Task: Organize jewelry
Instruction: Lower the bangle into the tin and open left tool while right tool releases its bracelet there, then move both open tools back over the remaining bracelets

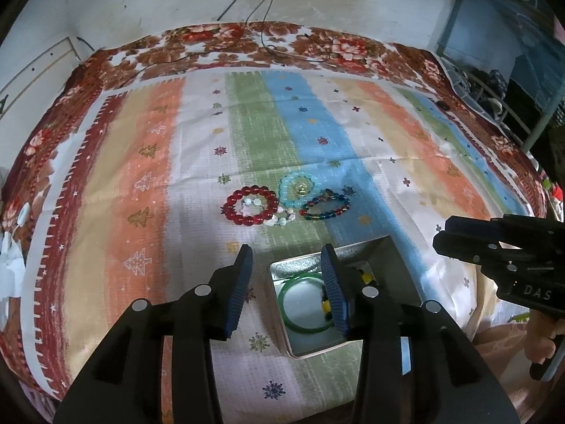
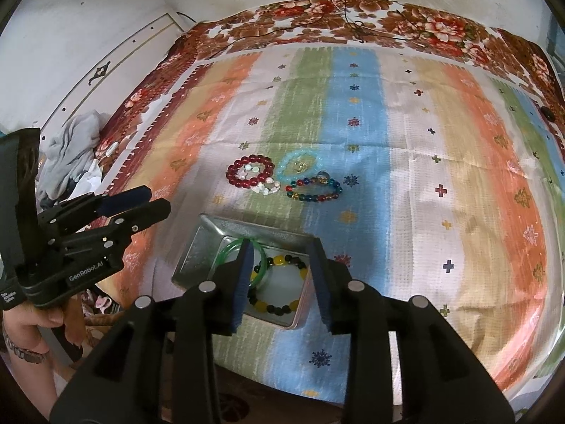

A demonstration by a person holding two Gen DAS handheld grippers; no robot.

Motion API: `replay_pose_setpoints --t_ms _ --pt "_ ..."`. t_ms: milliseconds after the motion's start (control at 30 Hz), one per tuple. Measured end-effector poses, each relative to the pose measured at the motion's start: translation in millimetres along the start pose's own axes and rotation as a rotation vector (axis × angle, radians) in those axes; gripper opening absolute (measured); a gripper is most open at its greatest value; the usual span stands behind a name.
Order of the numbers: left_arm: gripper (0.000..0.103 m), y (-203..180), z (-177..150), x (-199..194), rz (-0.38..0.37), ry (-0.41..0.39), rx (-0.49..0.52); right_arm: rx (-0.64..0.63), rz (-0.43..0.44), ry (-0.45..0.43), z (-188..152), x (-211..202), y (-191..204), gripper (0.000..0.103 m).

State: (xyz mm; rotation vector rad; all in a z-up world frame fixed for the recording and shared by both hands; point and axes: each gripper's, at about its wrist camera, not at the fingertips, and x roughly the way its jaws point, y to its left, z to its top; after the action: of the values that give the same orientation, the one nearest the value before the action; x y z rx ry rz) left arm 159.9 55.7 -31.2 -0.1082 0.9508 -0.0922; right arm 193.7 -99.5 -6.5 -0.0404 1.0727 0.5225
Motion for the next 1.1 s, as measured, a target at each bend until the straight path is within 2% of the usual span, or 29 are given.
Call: replay_pose_setpoints --t_ms 100,500,1100 --pt "0.040 1 2 5 0.015 0.012 0.005 0.000 -0.014 0.011 2 6 -2 0.040" --pt "0.041 26 15 39 0.076 0.080 -0.007 0.010 -0.059 0.066 20 37 -20 0.040" --pt "0.044 34 31 73 0.098 0.133 0.004 0.009 -0.094 0.120 37 78 -32 0.041"
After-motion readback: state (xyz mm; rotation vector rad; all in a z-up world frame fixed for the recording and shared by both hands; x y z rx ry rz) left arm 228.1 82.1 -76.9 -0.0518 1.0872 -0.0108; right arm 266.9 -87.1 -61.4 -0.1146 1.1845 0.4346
